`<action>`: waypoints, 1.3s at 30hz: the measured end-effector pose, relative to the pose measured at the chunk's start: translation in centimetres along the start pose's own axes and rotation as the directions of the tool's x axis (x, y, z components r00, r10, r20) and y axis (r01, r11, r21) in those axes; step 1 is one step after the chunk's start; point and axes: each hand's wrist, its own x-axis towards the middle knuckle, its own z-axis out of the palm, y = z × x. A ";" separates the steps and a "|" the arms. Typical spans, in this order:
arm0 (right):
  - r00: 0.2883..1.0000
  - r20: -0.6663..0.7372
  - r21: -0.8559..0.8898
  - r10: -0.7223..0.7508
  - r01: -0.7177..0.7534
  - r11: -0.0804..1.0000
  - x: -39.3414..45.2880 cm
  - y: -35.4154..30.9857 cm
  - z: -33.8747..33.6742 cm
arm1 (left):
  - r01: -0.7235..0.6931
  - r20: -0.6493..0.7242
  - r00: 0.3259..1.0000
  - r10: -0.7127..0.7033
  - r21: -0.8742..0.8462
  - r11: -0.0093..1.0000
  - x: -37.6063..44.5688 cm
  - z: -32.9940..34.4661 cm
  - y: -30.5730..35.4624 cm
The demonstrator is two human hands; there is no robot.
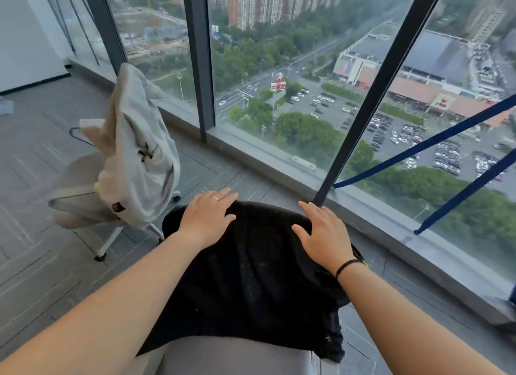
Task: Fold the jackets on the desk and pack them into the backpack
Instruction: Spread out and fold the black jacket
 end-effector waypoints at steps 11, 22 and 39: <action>0.949 -0.277 0.107 -0.150 0.186 0.977 1.8 2.3 3.2 | 0.026 -0.247 0.955 -0.166 -0.485 0.874 1.3 2.2 0.3; 0.919 -0.372 0.522 -0.129 0.322 0.790 -3.4 2.3 -0.6 | -0.117 -0.254 0.967 -0.032 -0.549 0.828 -5.1 -1.6 3.4; 0.956 -0.096 0.127 -0.277 0.288 0.949 1.3 1.1 -1.5 | -0.131 -0.195 0.977 0.090 -0.209 0.969 0.7 -2.4 4.6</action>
